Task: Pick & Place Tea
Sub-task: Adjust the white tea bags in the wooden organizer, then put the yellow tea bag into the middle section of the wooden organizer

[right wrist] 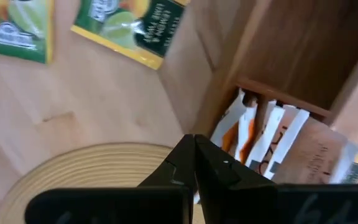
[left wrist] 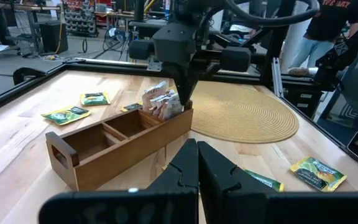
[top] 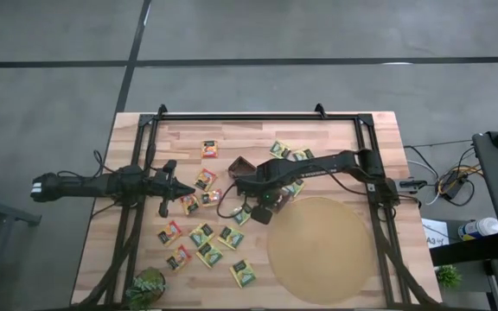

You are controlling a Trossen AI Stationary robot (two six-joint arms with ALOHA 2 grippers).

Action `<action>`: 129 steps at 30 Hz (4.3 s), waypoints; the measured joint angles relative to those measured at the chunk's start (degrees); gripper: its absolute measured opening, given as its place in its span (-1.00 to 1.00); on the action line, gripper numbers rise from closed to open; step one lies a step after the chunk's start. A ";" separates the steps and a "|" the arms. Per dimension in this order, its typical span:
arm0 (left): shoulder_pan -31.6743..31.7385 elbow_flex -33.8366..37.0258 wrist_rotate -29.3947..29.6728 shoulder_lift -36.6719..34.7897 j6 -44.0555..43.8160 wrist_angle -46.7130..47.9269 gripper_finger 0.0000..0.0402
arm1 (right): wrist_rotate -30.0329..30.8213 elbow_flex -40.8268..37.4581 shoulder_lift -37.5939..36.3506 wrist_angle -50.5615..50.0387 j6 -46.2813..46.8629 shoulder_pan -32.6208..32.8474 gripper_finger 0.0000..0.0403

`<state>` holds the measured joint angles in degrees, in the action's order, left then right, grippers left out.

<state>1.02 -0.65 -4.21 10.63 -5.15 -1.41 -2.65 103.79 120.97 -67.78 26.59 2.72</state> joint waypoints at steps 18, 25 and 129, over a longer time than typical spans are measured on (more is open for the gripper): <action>0.01 -0.02 -0.01 0.01 -0.02 0.00 -1.00 | 9.29 0.00 -0.61 -7.38 -1.14 0.00 -0.96; 0.02 -0.01 -0.01 0.02 -0.01 0.00 -1.00 | 12.14 0.00 -1.60 -8.72 -1.10 0.02 -0.96; 0.01 -0.02 -0.01 0.01 -0.01 0.00 -1.00 | 9.32 -39.51 -19.58 16.37 -0.88 -39.19 0.04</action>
<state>1.02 -0.67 -4.21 10.64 -5.16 -1.41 6.67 64.28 101.38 -51.41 25.71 -36.47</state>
